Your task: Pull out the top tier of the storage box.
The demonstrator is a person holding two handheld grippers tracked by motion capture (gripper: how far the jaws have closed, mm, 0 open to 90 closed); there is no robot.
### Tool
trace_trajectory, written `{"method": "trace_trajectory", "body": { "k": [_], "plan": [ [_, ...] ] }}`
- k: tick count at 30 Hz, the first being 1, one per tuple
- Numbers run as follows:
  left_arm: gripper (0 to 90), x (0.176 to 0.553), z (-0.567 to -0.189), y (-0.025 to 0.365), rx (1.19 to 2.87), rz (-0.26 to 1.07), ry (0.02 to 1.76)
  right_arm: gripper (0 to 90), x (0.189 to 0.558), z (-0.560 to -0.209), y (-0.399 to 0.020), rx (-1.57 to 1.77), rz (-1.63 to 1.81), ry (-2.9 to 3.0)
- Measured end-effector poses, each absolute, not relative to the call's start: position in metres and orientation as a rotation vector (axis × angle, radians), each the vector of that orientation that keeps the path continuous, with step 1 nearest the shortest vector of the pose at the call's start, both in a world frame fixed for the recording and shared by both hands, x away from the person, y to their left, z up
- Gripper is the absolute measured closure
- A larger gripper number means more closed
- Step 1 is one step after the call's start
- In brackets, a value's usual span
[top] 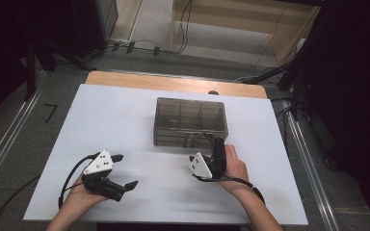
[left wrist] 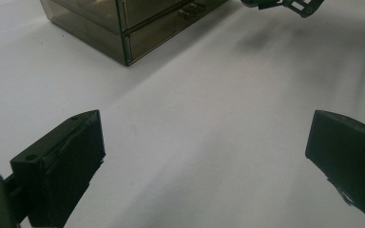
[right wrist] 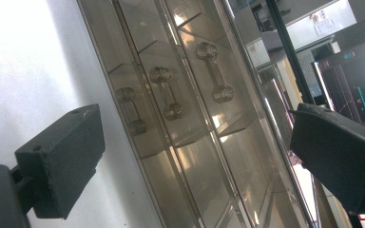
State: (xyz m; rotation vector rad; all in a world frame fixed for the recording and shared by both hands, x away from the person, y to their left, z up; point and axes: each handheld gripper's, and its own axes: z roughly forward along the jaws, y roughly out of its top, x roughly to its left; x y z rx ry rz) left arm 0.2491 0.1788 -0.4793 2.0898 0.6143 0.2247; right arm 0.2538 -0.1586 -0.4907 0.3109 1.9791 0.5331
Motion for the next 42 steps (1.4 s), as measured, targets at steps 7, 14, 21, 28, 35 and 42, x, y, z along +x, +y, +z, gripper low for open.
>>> {"method": "trace_trajectory", "body": {
  "k": [7, 14, 21, 28, 35, 42],
  "plan": [
    [0.0, 0.249, -0.479, 0.179, 2.091, 0.227, 0.615, 2.9, 0.253, -0.491, -0.158, 0.304, 0.512, 1.967],
    [0.0, 0.249, -0.479, 0.179, 2.089, 0.225, 0.614, 3.3, 0.253, -0.492, -0.157, 0.282, 0.472, 1.957],
    [0.0, 0.249, -0.479, 0.179, 2.092, 0.227, 0.614, 3.6, 0.252, -0.494, -0.155, 0.245, 0.416, 1.934],
    [0.0, 0.249, -0.479, 0.179, 2.092, 0.225, 0.614, 4.8, 0.250, -0.496, -0.152, 0.198, 0.371, 1.899],
    [0.0, 0.249, -0.480, 0.178, 2.095, 0.221, 0.611, 7.7, 0.249, -0.497, -0.149, 0.180, 0.339, 1.881],
    [0.0, 0.249, -0.480, 0.178, 2.093, 0.221, 0.613, 15.0, 0.248, -0.498, -0.147, 0.151, 0.316, 1.863]
  ]
}}
